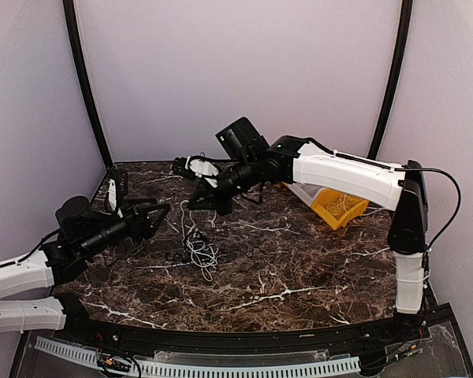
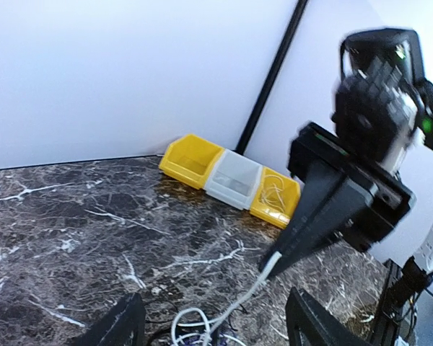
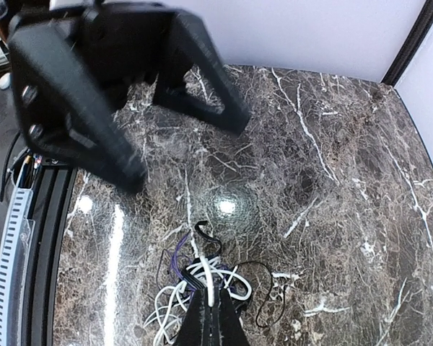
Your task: Untangle the cables
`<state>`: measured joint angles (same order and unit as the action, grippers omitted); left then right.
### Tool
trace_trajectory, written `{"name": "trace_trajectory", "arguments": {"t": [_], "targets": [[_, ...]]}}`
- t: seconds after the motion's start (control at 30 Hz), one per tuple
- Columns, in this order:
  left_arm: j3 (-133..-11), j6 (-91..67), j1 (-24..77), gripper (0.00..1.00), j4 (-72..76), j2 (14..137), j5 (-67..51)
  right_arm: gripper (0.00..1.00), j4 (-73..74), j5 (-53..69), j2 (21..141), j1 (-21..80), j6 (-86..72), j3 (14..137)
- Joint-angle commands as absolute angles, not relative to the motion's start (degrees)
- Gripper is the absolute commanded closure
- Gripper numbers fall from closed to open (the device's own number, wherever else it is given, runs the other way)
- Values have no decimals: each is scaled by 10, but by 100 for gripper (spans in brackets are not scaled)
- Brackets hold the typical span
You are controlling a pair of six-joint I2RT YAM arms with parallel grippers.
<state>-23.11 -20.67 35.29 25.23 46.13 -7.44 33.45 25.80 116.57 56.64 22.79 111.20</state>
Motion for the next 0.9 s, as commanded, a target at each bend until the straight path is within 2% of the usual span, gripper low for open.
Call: {"name": "trace_trajectory", "arguments": {"t": [0.0, 0.23, 0.33, 0.47, 0.63, 0.87], "targets": [[-185, -180, 408, 29, 332, 473, -31, 100, 322, 273, 1163, 571, 197, 1147], [-194, -117, 438, 29, 462, 611, -47, 100, 327, 283, 1150, 568, 190, 1162], [-205, -93, 442, 31, 534, 679, -27, 100, 336, 298, 1142, 567, 186, 1169], [-225, -69, 441, 41, 601, 789, -29, 100, 354, 330, 1137, 562, 174, 1200], [-232, -17, 442, 56, 621, 851, -34, 100, 398, 385, 1127, 555, 218, 1239], [-231, 16, 442, 62, 599, 890, -39, 100, 433, 454, 1129, 504, 261, 1319]]}}
